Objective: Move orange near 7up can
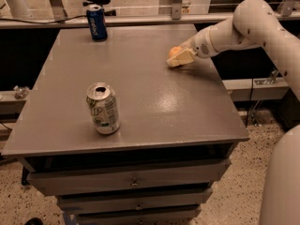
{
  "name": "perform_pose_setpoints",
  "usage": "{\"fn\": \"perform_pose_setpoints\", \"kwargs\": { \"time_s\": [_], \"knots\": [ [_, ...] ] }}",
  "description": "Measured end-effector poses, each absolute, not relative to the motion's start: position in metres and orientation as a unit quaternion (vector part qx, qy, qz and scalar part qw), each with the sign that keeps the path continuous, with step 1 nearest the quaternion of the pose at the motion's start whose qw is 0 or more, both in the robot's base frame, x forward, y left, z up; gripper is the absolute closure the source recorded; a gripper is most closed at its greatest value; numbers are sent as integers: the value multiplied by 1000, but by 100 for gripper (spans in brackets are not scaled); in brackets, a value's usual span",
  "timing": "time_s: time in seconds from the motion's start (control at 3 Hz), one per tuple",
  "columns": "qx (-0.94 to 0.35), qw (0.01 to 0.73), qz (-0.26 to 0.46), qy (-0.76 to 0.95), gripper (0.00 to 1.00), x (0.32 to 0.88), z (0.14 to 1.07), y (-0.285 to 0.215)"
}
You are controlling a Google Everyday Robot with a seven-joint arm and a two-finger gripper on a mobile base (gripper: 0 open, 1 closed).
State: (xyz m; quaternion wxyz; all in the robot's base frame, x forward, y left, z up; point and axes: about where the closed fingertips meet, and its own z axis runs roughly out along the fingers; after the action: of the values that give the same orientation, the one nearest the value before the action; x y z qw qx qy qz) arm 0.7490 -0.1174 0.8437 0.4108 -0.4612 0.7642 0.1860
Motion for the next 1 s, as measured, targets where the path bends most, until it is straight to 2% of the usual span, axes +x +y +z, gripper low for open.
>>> {"fn": "perform_pose_setpoints", "kwargs": {
  "time_s": [0.67,1.0],
  "knots": [
    [-455,410,188,768,88,749,854,-120],
    [-457,413,199,763,100,741,865,-121]
  ]
}}
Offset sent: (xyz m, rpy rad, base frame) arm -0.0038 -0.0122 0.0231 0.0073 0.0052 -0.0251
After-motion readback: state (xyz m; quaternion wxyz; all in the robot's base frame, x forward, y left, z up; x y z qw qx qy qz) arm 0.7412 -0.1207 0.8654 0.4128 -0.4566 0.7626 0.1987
